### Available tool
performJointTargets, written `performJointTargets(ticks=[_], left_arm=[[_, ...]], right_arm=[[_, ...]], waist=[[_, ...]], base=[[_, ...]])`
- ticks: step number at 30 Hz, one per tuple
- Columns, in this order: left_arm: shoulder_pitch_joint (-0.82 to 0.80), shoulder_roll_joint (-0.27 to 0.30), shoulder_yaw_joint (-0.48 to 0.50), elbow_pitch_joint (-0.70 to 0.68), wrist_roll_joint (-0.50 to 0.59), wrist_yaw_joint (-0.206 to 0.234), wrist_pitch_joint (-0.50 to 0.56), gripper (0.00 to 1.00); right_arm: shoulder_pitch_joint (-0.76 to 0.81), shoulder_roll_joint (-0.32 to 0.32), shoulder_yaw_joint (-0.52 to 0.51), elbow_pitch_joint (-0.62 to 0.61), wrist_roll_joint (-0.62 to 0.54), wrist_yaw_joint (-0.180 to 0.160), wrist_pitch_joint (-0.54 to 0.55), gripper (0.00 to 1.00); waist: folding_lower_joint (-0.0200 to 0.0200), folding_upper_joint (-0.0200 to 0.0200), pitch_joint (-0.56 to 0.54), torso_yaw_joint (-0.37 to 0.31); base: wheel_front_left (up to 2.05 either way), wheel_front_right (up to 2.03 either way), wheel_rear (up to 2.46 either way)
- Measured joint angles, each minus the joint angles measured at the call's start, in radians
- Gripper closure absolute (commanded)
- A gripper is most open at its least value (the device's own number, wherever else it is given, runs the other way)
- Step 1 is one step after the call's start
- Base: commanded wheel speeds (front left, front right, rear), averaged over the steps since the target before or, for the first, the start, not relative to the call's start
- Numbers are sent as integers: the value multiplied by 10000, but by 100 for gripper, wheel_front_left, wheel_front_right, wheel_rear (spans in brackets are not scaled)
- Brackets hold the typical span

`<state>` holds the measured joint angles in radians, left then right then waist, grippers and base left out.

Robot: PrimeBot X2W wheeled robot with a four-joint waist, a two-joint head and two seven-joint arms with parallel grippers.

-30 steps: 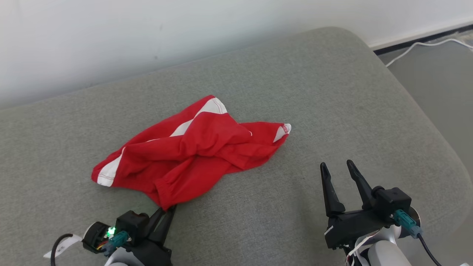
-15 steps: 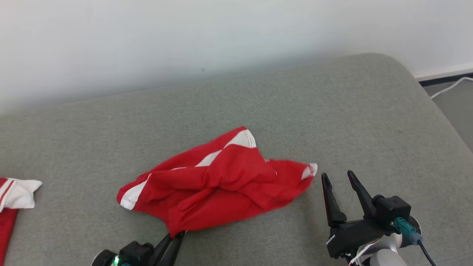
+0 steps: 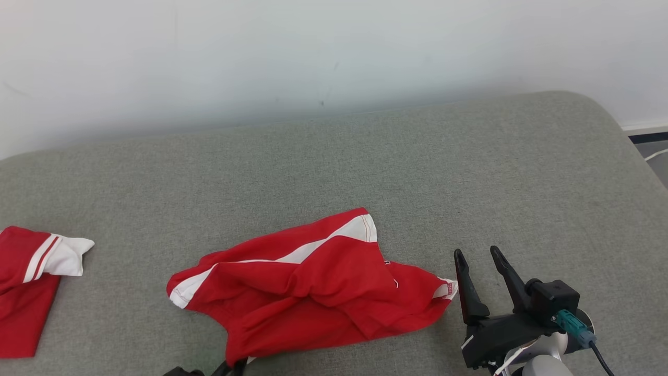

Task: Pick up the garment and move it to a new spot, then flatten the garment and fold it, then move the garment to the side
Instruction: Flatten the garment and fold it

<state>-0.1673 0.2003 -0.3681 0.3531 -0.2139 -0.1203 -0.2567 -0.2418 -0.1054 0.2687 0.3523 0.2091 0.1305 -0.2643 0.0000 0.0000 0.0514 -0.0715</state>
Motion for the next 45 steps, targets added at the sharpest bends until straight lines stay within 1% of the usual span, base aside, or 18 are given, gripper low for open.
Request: performJointTargets(ticks=[4,8,12,13,14,15,16,24,29,32,38,45], left_arm=[[-16,-42,-125,458,-121,-12,0,100],[-120,-21,-502,913,-449,-73,0,100],[-238,19,-581,1007,-589,-88,-4,100],[-257,19,-577,1009,-596,-90,-6,83],[-288,19,-566,1003,-600,-88,-6,55],[-329,19,-558,1003,-600,-88,-8,3],[-379,15,-552,1007,-600,-88,-10,0],[-58,-46,-140,428,-604,81,-10,0],[567,-48,23,-405,-627,65,-12,0],[940,-52,316,-968,-617,88,-12,0],[1369,-186,1185,-1962,-337,527,-12,0],[1605,-562,2194,-2727,81,867,-23,0]], right_arm=[[-12,-4,19,25,17,0,0,0],[-44,-27,42,67,59,0,0,0],[-50,-50,38,90,88,0,0,0],[-49,-50,36,90,88,0,0,0],[-49,-50,35,90,88,0,0,0],[-49,-50,31,96,88,0,0,0],[-49,-50,19,102,88,0,0,0],[-48,-123,-44,82,92,0,0,0],[-34,-138,-75,65,92,0,0,0],[11,-144,-109,71,90,0,0,0],[64,-167,-63,115,92,0,0,0],[61,-307,318,360,211,0,15,0]], waist=[[0,0,25,68],[0,0,11,136],[0,0,-19,180],[0,0,-20,196],[0,0,-20,214],[0,0,-19,234],[0,0,-18,281],[0,0,33,563],[0,0,28,746],[1,1,-8,848],[0,0,-112,1064],[0,0,-204,1190]], base=[[0,0,0],[0,0,0],[0,0,0],[0,0,0],[0,0,0],[0,0,0],[0,0,0],[0,0,0],[0,0,0],[0,0,0],[0,0,0],[0,0,0]])
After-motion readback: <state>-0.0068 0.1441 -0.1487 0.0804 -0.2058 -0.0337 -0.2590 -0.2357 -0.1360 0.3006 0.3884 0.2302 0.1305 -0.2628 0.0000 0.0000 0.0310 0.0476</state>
